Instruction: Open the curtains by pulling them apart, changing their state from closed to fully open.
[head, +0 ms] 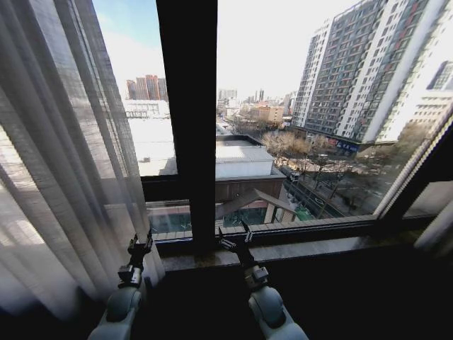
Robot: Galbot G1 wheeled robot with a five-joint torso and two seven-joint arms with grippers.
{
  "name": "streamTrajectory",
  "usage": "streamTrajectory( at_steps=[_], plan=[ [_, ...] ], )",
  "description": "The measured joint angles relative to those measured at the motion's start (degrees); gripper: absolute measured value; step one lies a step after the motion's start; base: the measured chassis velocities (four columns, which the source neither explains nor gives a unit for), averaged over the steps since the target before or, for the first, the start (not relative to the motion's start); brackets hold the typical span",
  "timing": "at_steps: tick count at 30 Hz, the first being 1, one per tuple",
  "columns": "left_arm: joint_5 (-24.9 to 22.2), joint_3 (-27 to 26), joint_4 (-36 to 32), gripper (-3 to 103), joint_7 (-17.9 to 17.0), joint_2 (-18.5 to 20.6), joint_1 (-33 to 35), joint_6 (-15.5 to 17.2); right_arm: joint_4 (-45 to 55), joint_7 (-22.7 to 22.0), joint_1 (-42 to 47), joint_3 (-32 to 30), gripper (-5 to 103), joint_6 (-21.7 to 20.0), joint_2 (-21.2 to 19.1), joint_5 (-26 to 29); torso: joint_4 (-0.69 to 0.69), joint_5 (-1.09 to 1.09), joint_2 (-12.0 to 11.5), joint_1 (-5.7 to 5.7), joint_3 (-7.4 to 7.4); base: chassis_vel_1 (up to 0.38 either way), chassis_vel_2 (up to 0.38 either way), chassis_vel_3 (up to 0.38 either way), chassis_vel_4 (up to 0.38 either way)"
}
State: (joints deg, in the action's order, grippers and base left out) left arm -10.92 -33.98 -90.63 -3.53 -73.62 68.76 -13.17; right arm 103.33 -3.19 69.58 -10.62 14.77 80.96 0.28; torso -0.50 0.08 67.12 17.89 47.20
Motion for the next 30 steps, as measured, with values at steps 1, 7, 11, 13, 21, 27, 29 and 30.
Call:
streamTrajectory(
  at_steps=[1,7,11,13,21,27,29,30],
  plan=[
    [-0.01,-0.02,0.00,29,0.02,-0.01,0.09,-0.04,0.00,0.00,0.00,0.00,100,0.00,0.00,0.00,0.00,0.00,0.00,0.00,0.00,0.000,0.000,0.000,0.000],
    [-0.02,-0.37,-0.41,8,0.04,-0.22,0.91,-0.51,0.00,0.00,0.00,0.00,100,0.00,0.00,0.00,0.00,0.00,0.00,0.00,0.00,0.000,0.000,0.000,0.000],
    [-0.04,-0.75,-0.95,1,0.04,-0.28,1.54,-0.65,0.00,0.00,0.00,0.00,100,0.00,0.00,0.00,0.00,-0.01,0.00,0.00,0.00,0.000,0.000,0.000,0.000],
    [-0.06,-0.94,-1.32,0,0.04,-0.28,1.87,-0.66,0.00,0.00,0.00,0.00,100,0.00,0.00,0.00,0.00,-0.01,0.00,0.00,0.00,0.000,0.000,0.000,0.000],
    [-0.34,-1.54,-2.85,0,-0.05,-0.08,2.83,-0.68,0.00,0.00,0.00,0.00,100,0.00,0.00,0.00,-0.01,0.00,0.00,0.00,0.00,0.032,0.037,-0.040,-0.035],
    [-0.48,-1.97,-3.32,0,-0.09,0.17,3.45,-1.08,0.00,0.00,0.00,0.00,100,0.00,-0.01,0.00,0.00,0.00,0.00,0.00,0.00,0.186,0.169,-0.176,-0.158],
    [-0.56,-2.00,-3.53,0,-0.09,0.20,3.53,-1.14,0.00,0.00,0.00,0.00,100,0.00,0.00,0.00,0.00,0.00,0.00,0.00,0.00,0.250,0.233,-0.274,-0.248],
    [-0.60,-2.03,-3.70,0,-0.09,0.21,3.61,-1.16,0.00,0.00,0.00,0.01,100,0.00,0.00,0.00,0.00,0.00,0.00,0.00,0.00,0.256,0.253,-0.290,-0.256]
  ],
)
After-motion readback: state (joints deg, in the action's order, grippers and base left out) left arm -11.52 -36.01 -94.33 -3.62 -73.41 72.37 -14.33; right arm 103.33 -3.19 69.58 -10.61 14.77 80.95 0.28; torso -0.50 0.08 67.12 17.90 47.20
